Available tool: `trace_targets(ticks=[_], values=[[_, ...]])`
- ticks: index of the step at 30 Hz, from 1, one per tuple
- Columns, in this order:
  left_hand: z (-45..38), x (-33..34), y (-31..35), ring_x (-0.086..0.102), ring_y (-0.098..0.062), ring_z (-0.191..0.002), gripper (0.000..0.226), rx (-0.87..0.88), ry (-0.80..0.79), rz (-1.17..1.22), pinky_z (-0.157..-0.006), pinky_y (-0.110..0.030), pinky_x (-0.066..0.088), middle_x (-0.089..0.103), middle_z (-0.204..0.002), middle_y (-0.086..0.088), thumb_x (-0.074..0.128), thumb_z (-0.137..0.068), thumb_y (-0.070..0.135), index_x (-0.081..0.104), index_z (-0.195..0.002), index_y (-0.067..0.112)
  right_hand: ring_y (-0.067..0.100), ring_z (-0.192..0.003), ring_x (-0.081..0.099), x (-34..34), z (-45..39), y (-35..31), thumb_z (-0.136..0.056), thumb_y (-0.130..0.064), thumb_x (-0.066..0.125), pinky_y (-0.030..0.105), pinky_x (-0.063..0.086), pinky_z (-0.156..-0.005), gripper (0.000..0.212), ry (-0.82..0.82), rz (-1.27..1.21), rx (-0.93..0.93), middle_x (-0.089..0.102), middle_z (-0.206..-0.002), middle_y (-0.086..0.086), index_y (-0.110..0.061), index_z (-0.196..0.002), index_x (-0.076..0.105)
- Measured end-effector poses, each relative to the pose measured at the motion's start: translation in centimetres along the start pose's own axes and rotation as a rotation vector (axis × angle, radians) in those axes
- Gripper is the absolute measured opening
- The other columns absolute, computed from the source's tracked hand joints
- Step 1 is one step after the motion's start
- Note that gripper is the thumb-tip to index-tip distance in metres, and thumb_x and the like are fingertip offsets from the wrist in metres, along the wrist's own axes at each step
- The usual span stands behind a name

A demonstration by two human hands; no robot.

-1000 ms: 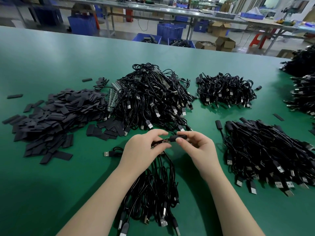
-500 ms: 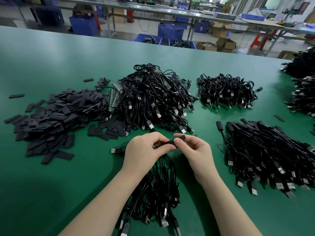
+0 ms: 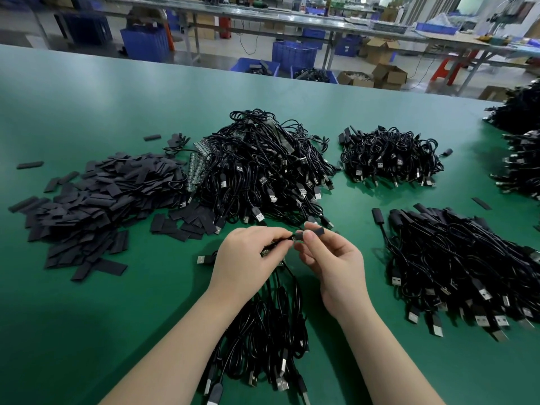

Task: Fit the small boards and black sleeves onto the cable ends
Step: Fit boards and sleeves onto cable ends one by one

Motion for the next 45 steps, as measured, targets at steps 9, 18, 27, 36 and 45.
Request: trace_targets(ticks=[9,18,27,36,45], values=[[-0.1,0.0,0.4,0.064,0.000,-0.084,0.014,0.061,-0.010,-0.006,-0.085,-0.018,0.044,0.073,-0.088,0.016,0.070,-0.084,0.030,0.077,-0.095,0.024,0.017,-0.083,0.073,-0.1,0.2,-0.3,-0.068,-0.029,0.079,0.020,0.054,-0.071,0.022,0.065,-0.024,-0.059,0.077,-0.087,0.008,-0.022,-0.089,0.081],[0.0,-0.6,1.0,0.063,-0.002,-0.087,0.017,0.142,0.079,0.037,-0.081,-0.020,0.045,0.075,-0.087,0.010,0.072,-0.081,0.027,0.079,-0.094,0.019,0.008,-0.063,0.064,0.4,0.3,0.2,-0.082,-0.011,0.077,0.020,0.054,-0.069,0.014,0.030,-0.034,-0.041,0.072,-0.072,0.005,-0.016,-0.095,0.077],[0.1,-0.4,0.9,0.061,-0.004,-0.085,0.019,0.102,0.059,0.027,-0.081,-0.020,0.044,0.075,-0.084,0.011,0.073,-0.079,0.018,0.079,-0.096,0.023,0.011,-0.079,0.072,0.8,1.0,-1.6,-0.088,-0.020,0.075,0.017,0.055,-0.078,0.042,0.037,0.394,-0.271,0.077,-0.080,-0.007,-0.047,-0.116,0.061],[-0.3,-0.7,-0.4,0.065,0.000,-0.091,0.022,-0.103,0.052,0.151,-0.082,-0.021,0.052,0.072,-0.091,0.023,0.071,-0.084,0.018,0.076,-0.098,0.034,0.001,-0.088,0.070,1.6,1.0,-0.7,-0.085,-0.026,0.077,0.010,0.049,-0.076,0.063,-0.059,0.422,-0.215,0.076,-0.094,-0.015,-0.045,-0.135,0.044],[-0.6,0.6,-1.4,0.072,-0.016,-0.090,0.019,-0.348,-0.074,0.727,-0.082,-0.030,0.056,0.076,-0.089,0.002,0.076,-0.066,0.045,0.075,-0.085,0.043,0.006,-0.081,0.070,3.4,1.6,-1.1,-0.083,-0.036,0.072,0.025,0.054,-0.075,0.016,-0.254,0.564,-0.270,0.077,-0.090,-0.011,-0.039,-0.098,0.077]])
Point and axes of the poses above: each hand's wrist, its own z-axis away from the middle knuckle, its own x-axis out of the palm, y = z × x, the point moved 8 cm from there along -z, towards the middle knuckle
